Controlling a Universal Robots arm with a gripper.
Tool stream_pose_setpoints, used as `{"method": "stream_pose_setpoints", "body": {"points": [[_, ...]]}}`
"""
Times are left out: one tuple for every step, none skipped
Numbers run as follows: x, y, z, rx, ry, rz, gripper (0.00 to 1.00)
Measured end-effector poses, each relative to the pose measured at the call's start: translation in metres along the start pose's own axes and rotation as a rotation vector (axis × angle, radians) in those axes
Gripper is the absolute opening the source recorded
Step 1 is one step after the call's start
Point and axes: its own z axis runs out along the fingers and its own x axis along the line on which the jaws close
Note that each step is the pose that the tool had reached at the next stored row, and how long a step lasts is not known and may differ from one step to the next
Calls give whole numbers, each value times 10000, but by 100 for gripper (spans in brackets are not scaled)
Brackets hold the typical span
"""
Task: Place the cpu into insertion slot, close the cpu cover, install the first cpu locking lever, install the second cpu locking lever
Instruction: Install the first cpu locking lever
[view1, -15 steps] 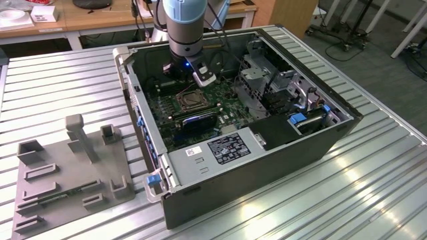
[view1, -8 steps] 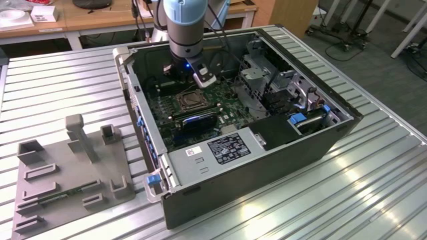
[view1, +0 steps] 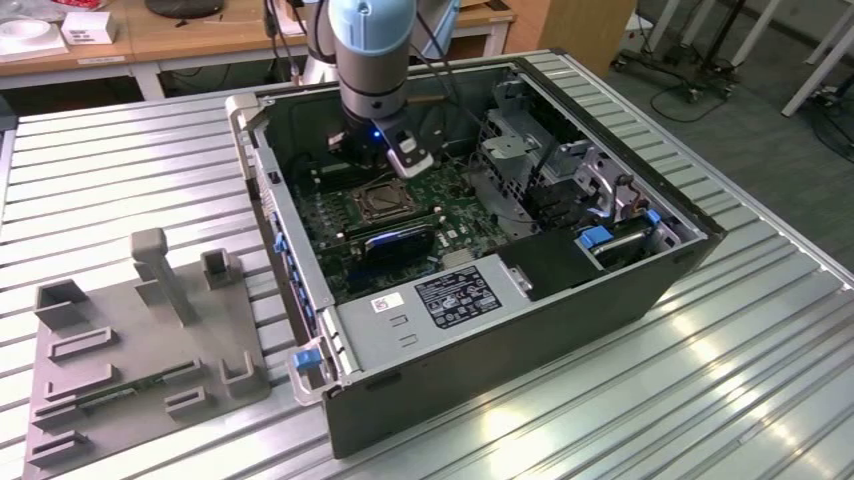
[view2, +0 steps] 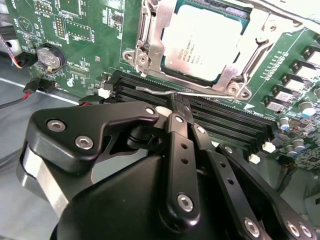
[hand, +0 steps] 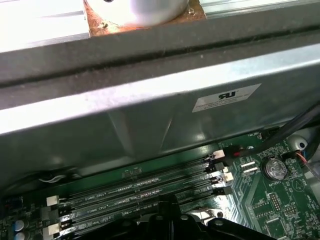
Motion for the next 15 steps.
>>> {"method": "stream_pose_setpoints", "body": {"points": [[-1, -2, 7, -1, -1, 1, 11], [-2, -4, 13, 0, -1, 3, 11], [-4, -6, 20, 0, -2, 4, 11], [-5, -8, 26, 0, -2, 6, 11], [-6, -9, 33, 0, -3, 7, 11], [-7, -11, 39, 0, -3, 9, 11], [-8, -13, 45, 0, -4, 10, 11], [-9, -15, 50, 1, -4, 12, 11], [-11, -16, 56, 1, -5, 13, 11], [-12, -18, 61, 1, -5, 14, 11], [-13, -19, 67, 1, -5, 15, 11], [-14, -21, 72, 1, -5, 16, 11], [-16, -22, 78, 0, -6, 17, 11], [-17, -23, 82, 1, -7, 18, 11], [-19, -24, 86, 1, -7, 19, 11]]}}
